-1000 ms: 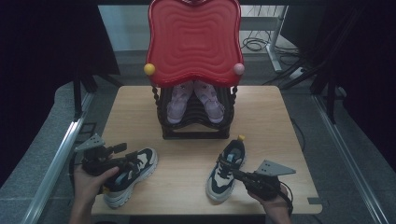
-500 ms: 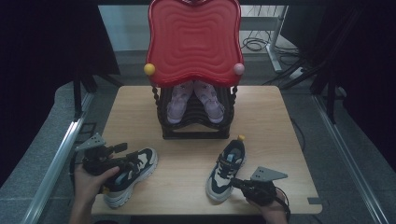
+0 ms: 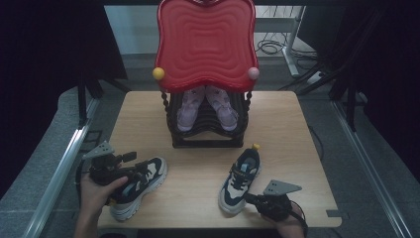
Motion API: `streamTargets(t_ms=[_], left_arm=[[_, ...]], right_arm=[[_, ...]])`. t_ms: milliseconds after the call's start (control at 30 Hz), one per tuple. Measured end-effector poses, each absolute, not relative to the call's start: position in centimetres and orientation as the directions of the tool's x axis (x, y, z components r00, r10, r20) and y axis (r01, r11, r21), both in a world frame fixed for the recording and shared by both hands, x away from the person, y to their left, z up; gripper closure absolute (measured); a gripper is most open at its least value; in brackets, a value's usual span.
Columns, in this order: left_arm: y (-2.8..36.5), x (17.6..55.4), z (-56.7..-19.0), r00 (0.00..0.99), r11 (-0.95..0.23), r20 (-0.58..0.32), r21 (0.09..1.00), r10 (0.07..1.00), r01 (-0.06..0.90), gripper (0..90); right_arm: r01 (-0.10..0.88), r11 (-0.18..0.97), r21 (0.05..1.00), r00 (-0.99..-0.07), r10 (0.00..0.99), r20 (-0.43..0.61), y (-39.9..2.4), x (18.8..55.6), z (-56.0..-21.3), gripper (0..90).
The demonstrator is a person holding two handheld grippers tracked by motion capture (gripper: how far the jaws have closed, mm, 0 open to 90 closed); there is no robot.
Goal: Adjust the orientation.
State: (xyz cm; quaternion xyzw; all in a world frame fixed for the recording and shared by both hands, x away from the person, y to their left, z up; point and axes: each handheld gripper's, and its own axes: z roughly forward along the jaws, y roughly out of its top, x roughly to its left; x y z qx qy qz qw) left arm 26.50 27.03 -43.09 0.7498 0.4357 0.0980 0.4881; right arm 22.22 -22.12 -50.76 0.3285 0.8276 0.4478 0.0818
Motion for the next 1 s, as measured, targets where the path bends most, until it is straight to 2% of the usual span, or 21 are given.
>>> streamTargets(t_ms=[1000], left_arm=[[27.1,26.7,-43.5,0.597,-0.148,-0.285,0.808,0.749,0.571,33.0]], right_arm=[[0.443,0.415,0.795,-0.801,0.582,0.143,-19.0,23.0,-51.6,89.0]])
